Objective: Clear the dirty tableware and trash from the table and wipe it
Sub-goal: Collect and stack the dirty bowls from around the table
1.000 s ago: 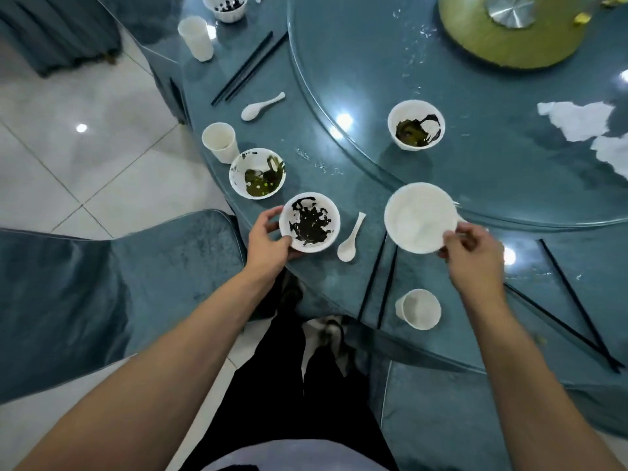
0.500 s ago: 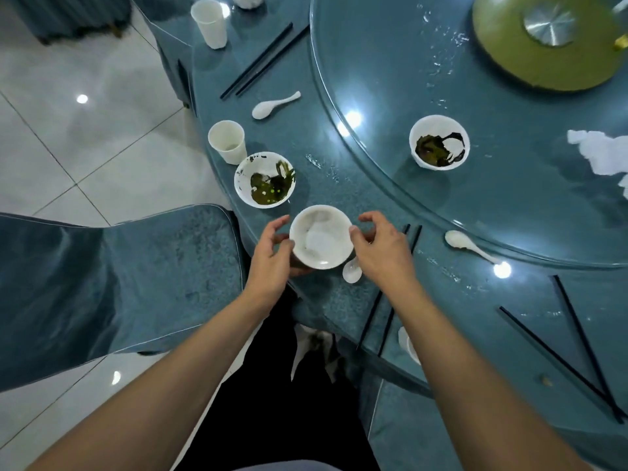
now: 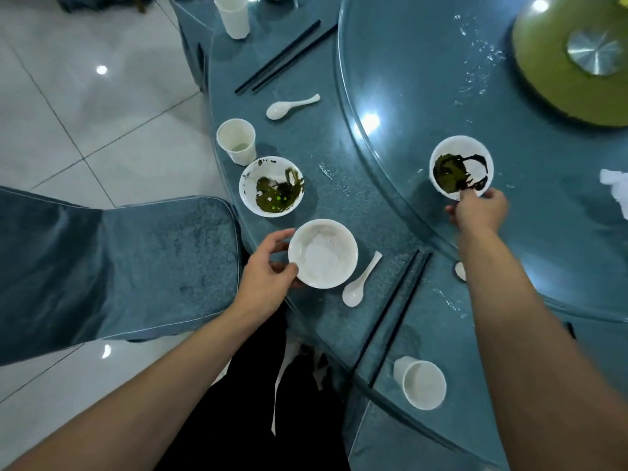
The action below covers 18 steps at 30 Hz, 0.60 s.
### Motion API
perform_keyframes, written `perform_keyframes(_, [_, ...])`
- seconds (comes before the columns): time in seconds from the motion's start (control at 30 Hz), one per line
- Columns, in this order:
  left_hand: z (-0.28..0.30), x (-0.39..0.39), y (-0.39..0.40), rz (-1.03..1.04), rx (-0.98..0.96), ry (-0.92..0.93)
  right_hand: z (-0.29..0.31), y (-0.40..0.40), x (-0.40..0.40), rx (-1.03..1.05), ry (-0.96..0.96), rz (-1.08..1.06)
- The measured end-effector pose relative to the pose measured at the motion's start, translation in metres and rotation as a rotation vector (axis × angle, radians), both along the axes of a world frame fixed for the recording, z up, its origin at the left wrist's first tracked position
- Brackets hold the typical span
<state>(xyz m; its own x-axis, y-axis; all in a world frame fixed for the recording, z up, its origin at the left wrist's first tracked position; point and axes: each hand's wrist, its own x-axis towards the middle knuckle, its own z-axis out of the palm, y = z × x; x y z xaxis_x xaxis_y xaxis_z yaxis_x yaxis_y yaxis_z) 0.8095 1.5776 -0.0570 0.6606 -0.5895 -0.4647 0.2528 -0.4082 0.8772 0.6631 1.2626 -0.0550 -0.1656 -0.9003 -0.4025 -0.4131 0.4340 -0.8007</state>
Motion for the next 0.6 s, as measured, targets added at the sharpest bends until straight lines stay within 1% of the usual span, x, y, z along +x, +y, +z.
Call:
perform_keyframes(0.07, [0.002,-0.001,-0.001,0.008,-0.005,0.008,0.007,0.009,0.002,-0.029,-0.032,0.05])
perform_keyframes(0.13, [0.005,-0.003,-0.002,0.027,-0.002,0.028,0.02,0.028,0.006,-0.064,-0.082,0.153])
perform_keyframes(0.23, [0.007,-0.004,-0.005,0.091,0.01,0.098,0.04,0.076,0.012,-0.053,-0.138,0.408])
perform_keyframes(0.3, [0.009,-0.004,-0.008,0.138,0.004,0.173,0.042,0.111,0.012,-0.025,-0.128,0.608])
perform_keyframes(0.37, [0.012,-0.006,-0.01,0.159,0.002,0.217,0.035,0.138,0.01,-0.013,-0.067,0.777])
perform_keyframes(0.43, [0.014,-0.007,-0.012,0.186,-0.004,0.24,0.027,0.154,0.007,-0.046,0.018,0.888])
perform_keyframes(0.5, [0.014,-0.008,-0.013,0.202,-0.01,0.248,0.023,0.164,0.005,-0.116,0.116,0.925])
perform_keyframes(0.6, [0.015,-0.01,-0.014,0.205,-0.005,0.241,0.016,0.166,0.0,-0.213,0.22,0.871])
